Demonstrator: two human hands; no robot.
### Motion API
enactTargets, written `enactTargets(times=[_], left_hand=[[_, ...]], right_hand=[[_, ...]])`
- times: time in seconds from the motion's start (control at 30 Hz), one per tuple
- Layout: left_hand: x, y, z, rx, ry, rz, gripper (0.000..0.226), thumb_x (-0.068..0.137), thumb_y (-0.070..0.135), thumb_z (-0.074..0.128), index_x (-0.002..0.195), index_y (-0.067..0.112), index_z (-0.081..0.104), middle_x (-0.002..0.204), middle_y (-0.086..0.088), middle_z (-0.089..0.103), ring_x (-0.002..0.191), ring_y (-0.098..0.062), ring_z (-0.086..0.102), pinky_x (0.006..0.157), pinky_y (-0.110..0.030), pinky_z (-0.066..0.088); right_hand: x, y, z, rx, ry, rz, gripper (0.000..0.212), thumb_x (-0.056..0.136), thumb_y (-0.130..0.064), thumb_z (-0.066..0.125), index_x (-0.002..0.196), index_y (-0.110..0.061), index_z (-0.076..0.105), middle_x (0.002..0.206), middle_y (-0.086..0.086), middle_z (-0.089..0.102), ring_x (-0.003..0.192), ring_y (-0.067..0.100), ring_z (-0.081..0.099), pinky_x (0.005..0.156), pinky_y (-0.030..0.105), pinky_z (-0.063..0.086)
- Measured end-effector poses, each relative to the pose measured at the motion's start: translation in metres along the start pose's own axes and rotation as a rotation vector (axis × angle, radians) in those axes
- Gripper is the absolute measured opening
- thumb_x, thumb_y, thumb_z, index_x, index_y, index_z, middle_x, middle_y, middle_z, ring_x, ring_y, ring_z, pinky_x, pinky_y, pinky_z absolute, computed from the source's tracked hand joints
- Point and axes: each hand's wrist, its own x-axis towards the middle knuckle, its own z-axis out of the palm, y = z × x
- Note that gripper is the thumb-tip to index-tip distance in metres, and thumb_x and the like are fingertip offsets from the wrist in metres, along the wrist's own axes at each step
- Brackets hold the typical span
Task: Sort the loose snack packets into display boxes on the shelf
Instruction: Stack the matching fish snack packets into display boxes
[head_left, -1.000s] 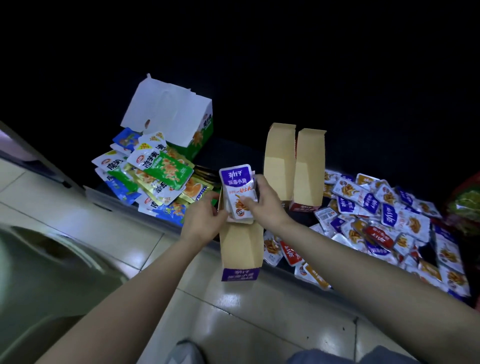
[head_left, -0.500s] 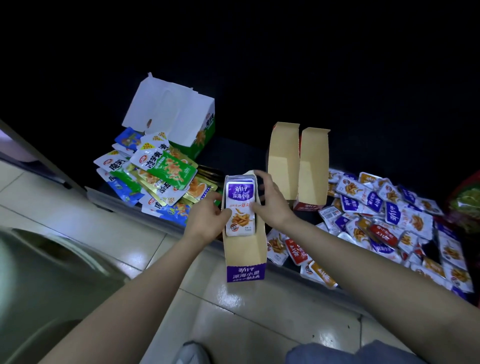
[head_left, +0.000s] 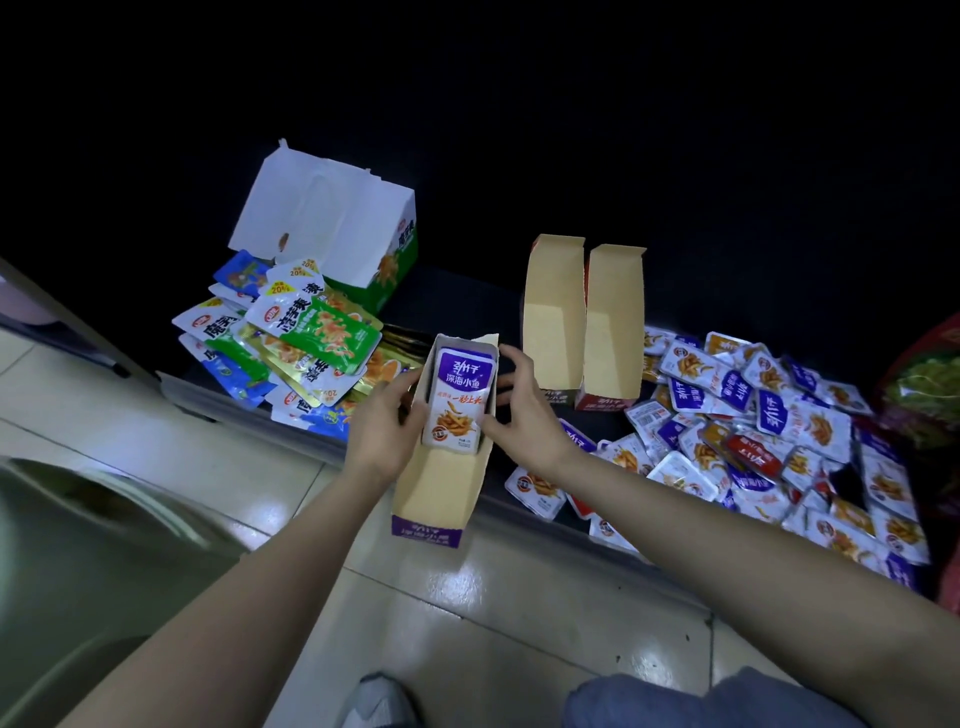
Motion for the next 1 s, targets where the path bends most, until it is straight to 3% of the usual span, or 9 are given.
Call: enactTargets(times=[0.1, 0.3, 0.43, 0.53, 0.63, 0.73, 0.83, 0.9, 1.0], left_hand=[[0.0, 0.002, 0.002, 0.019, -0.001, -0.013, 0.043, 0.097, 0.03, 0.056, 0.138, 0.019, 0.05, 0.117, -0.006, 0.059, 0.096, -0.021, 0.062, 0.08, -0.039, 0.054], [-0.003, 0.016, -0.002, 0.054, 0.111, -0.011, 0.043, 0.094, 0.026, 0.059, 0.134, 0.011, 0.05, 0.128, -0.01, 0.047, 0.107, -0.025, 0.058, 0.087, -0.043, 0.051], [-0.005, 0.053, -0.008, 0.118, 0.3, 0.296, 0.027, 0.091, 0.015, 0.057, 0.117, 0.012, 0.06, 0.115, -0.008, 0.052, 0.103, -0.021, 0.054, 0.081, -0.039, 0.048], [0.003, 0.1, 0.012, 0.057, 0.163, 0.504, 0.023, 0.088, 0.013, 0.052, 0.108, 0.012, 0.064, 0.103, -0.003, 0.054, 0.088, -0.017, 0.056, 0.074, -0.032, 0.045], [0.009, 0.138, 0.054, 0.021, -0.11, 0.587, 0.017, 0.09, 0.012, 0.054, 0.102, 0.015, 0.066, 0.094, 0.001, 0.055, 0.075, -0.014, 0.057, 0.071, -0.031, 0.043], [0.011, 0.147, 0.108, 0.187, -0.486, 0.555, 0.02, 0.092, 0.014, 0.057, 0.11, 0.013, 0.067, 0.106, -0.011, 0.06, 0.093, -0.026, 0.061, 0.082, -0.034, 0.046], [0.004, 0.136, 0.152, 0.33, -0.658, 0.517, 0.033, 0.094, 0.02, 0.056, 0.127, 0.014, 0.06, 0.122, -0.014, 0.059, 0.112, -0.03, 0.055, 0.092, -0.037, 0.045], [0.0, 0.126, 0.169, 0.398, -0.671, 0.454, 0.044, 0.095, 0.023, 0.056, 0.137, 0.013, 0.051, 0.128, -0.015, 0.052, 0.121, -0.031, 0.047, 0.097, -0.035, 0.041], [-0.004, 0.111, 0.178, 0.472, -0.593, 0.349, 0.047, 0.093, 0.025, 0.059, 0.137, 0.013, 0.049, 0.125, -0.014, 0.051, 0.12, -0.031, 0.045, 0.097, -0.034, 0.039]], right_hand=[[0.002, -0.002, -0.004, 0.012, -0.018, 0.026, 0.081, 0.088, -0.016, 0.07, 0.147, -0.021, 0.015, 0.127, 0.006, 0.05, 0.109, 0.009, 0.055, 0.077, 0.015, 0.047], [0.007, -0.011, -0.011, 0.025, -0.035, 0.056, 0.071, 0.088, -0.02, 0.07, 0.144, -0.015, 0.026, 0.127, 0.004, 0.051, 0.107, 0.014, 0.057, 0.085, 0.03, 0.051], [0.008, -0.018, -0.042, 0.063, 0.013, 0.143, 0.041, 0.094, -0.022, 0.062, 0.131, -0.012, 0.048, 0.114, 0.004, 0.056, 0.095, 0.017, 0.059, 0.08, 0.029, 0.052], [-0.002, -0.012, -0.086, 0.105, 0.047, 0.172, 0.01, 0.097, -0.012, 0.056, 0.105, -0.013, 0.061, 0.099, 0.014, 0.067, 0.079, 0.019, 0.063, 0.068, 0.022, 0.053], [-0.023, 0.012, -0.132, 0.035, 0.129, 0.243, 0.013, 0.097, -0.005, 0.053, 0.094, -0.011, 0.063, 0.093, 0.016, 0.068, 0.077, 0.02, 0.064, 0.07, 0.023, 0.053], [-0.055, 0.055, -0.169, -0.175, 0.249, 0.345, 0.015, 0.094, -0.004, 0.055, 0.091, -0.016, 0.065, 0.099, 0.013, 0.07, 0.087, 0.026, 0.065, 0.079, 0.034, 0.053], [-0.087, 0.094, -0.18, -0.36, 0.184, 0.394, 0.03, 0.091, -0.007, 0.057, 0.119, -0.014, 0.062, 0.109, 0.009, 0.062, 0.097, 0.025, 0.06, 0.082, 0.032, 0.047], [-0.102, 0.115, -0.177, -0.541, 0.013, 0.403, 0.055, 0.091, -0.017, 0.063, 0.143, -0.012, 0.044, 0.143, 0.012, 0.046, 0.129, 0.027, 0.044, 0.104, 0.032, 0.036], [-0.114, 0.136, -0.174, -0.671, -0.029, 0.332, 0.069, 0.089, -0.032, 0.068, 0.148, -0.018, 0.036, 0.157, 0.002, 0.027, 0.141, 0.025, 0.024, 0.111, 0.03, 0.019]])
